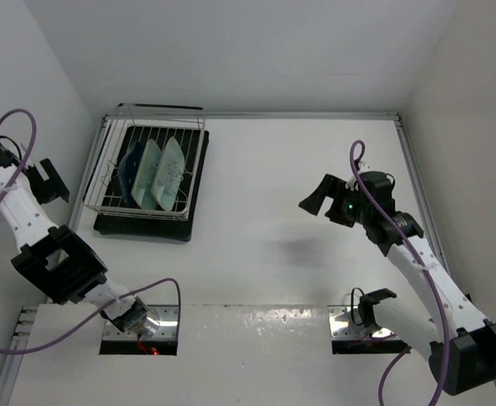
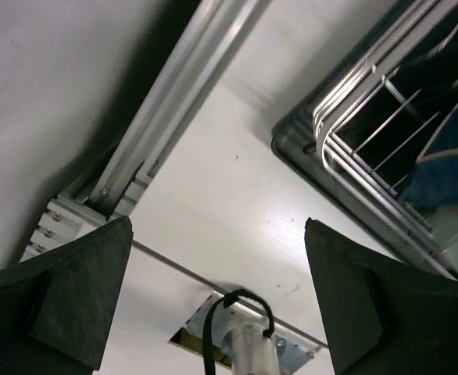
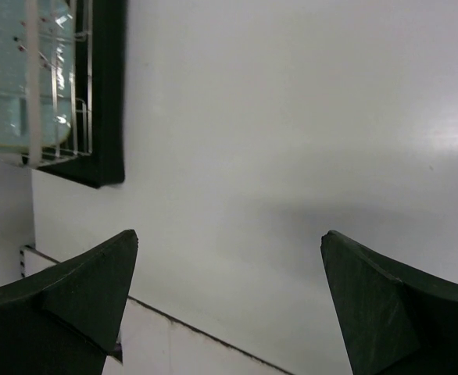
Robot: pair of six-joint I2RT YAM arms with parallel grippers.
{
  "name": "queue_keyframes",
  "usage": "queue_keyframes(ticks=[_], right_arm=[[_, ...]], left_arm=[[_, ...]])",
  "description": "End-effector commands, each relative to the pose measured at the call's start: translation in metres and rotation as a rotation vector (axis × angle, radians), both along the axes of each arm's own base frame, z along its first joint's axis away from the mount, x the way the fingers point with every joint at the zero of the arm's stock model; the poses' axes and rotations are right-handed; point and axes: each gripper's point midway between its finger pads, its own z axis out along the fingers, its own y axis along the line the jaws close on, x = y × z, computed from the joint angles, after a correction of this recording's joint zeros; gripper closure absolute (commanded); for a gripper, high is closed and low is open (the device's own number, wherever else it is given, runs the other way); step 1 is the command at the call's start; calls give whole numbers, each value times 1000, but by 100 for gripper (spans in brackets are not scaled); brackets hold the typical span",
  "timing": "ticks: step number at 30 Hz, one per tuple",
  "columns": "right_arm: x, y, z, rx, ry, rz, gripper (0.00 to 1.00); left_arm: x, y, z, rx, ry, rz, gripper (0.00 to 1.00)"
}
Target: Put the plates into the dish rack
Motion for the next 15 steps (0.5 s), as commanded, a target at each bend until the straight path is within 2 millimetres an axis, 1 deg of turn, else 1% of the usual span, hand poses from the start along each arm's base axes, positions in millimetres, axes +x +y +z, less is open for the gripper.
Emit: queue_keyframes(ticks=[1,2,3,4,5,6,7,8,9,10,11,12,13,14,15], right_arm=[[-25,-12,-20,-24,73,-33,1],[-29,-11,-21,-20,74,-29,1],[-32,-12,-20,-9,73,-37,1],[-41,-12,-26,-5,79,-28,1],[-45,-13,-27,5,85,-32,1],[-49,-13,-21,20,53,-32,1],[-54,-14,-29,19,69,-32,1],[-59,-15,-35,22,81,-34,1],[-63,-16,-34,31,58,-32,1],[-67,-17,-36,28,59,-31,1],[-71,-17,-41,24,70,-27,1],[-75,-19,-44,21,72,-33,1],[-78,-20,-43,23,61,-34,1],[-81,-23,-43,19,62,-44,1],[-84,-24,-45,20,83,-57,1]], left_arm=[[-9,-13,22,114,-98,-92,5],[-13,-16,22,132,-106,-102,5],[-20,-14,22,157,-99,-97,5],[-26,-19,15,164,-84,-122,5],[-33,-24,23,197,-100,-136,5],[-35,-26,25,217,-105,-148,5],[-41,-27,25,241,-92,-169,5],[-46,-31,18,239,-78,-182,5],[-52,-36,23,265,-90,-192,5],[-58,-38,21,278,-81,-203,5],[-61,-40,13,276,-73,-211,5],[-66,-42,10,282,-64,-204,4],[-69,-44,14,311,-80,-210,4],[-72,-45,8,308,-76,-201,4],[-74,-46,7,311,-78,-201,3]])
